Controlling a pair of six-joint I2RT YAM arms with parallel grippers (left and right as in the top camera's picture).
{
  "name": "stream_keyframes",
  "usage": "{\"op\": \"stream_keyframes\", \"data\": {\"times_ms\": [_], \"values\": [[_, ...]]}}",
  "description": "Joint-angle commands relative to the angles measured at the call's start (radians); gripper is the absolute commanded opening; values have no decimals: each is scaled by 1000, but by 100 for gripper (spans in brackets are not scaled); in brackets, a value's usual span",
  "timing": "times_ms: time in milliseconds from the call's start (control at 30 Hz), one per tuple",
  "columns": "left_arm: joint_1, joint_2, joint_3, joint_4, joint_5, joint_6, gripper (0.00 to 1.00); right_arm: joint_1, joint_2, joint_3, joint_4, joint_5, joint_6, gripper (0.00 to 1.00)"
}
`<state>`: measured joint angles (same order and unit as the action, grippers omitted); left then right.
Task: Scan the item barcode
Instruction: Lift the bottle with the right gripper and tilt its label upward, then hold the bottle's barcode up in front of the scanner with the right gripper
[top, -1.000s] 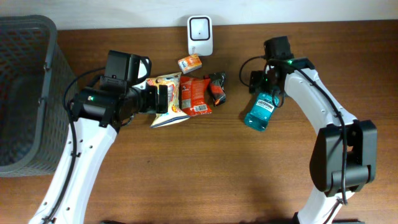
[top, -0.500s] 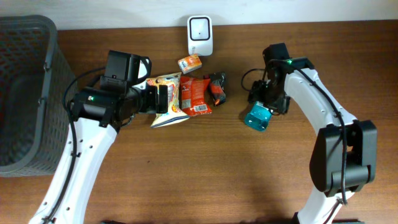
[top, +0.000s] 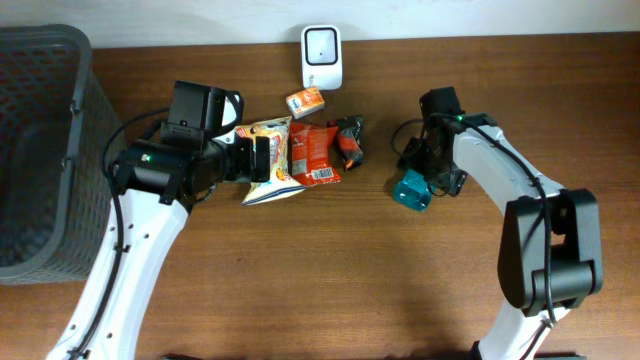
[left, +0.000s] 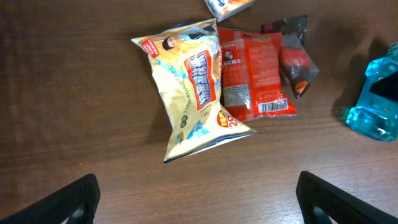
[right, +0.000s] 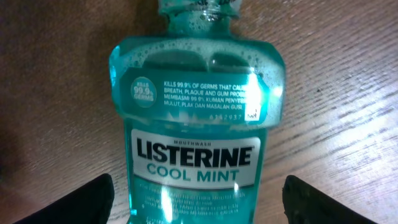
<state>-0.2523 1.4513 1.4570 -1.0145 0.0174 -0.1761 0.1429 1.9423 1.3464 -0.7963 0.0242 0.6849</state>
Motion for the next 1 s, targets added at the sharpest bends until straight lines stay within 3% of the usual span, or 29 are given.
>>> {"op": "stream_keyframes", "data": {"times_ms": [0, 300, 400, 667, 967], "values": [[0, 2, 6, -1, -7, 6, 99, 2, -4, -23, 19, 0, 13, 90], [0, 2, 6, -1, -6, 6, 99, 2, 88, -24, 21, -13, 31, 92], [0, 2, 6, -1, -7, 6, 99, 2, 89, -24, 14, -13, 31, 64], [0, 2, 6, -1, -7, 6, 99, 1, 89, -23, -23, -12, 26, 65], [0, 2, 6, -1, -7, 6, 99, 2, 84, 120, -53, -41, -143, 68]]}}
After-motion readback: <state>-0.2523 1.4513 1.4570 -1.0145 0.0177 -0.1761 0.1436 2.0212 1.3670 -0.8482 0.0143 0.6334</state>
